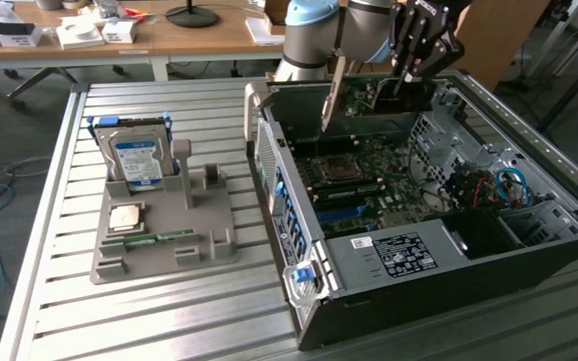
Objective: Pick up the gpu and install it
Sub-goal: 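Insert the gpu into the slot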
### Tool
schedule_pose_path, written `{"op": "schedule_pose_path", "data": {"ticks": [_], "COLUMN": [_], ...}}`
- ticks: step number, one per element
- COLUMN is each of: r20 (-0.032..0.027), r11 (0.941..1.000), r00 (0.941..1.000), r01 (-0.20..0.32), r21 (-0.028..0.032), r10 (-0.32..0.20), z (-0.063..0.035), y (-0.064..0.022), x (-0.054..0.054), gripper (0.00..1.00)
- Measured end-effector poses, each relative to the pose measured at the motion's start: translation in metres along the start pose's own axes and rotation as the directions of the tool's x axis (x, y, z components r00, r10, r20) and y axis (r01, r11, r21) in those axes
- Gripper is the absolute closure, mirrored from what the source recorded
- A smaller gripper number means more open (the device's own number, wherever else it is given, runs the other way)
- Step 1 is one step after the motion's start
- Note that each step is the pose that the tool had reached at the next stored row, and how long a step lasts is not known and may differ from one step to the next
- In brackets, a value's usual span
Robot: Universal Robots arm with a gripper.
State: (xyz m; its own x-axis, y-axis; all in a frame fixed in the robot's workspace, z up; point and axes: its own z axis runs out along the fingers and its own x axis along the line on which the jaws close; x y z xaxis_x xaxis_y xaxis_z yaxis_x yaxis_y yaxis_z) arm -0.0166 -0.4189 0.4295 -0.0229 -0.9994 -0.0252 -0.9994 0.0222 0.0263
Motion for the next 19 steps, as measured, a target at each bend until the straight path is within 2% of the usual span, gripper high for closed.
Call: {"op": "schedule_pose_path", "data": {"ticks": [7, 12, 19], "r20": [0.0000, 0.0001, 0.0000], "r11": [1.0000, 1.0000, 1.0000], "r00": [1.0000, 1.0000, 1.0000], "r01": [-0.003, -0.004, -0.004], "r21": [0.0001, 0.0001, 0.0001], "r10": [0.003, 0.004, 0.004], "z": [0.0002, 0.0018, 0.0090], "y": [0.0105, 0.0133, 0.0174], "x": [0.000, 0.000, 0.001], "gripper": [0.74, 0.74, 0.74]}}
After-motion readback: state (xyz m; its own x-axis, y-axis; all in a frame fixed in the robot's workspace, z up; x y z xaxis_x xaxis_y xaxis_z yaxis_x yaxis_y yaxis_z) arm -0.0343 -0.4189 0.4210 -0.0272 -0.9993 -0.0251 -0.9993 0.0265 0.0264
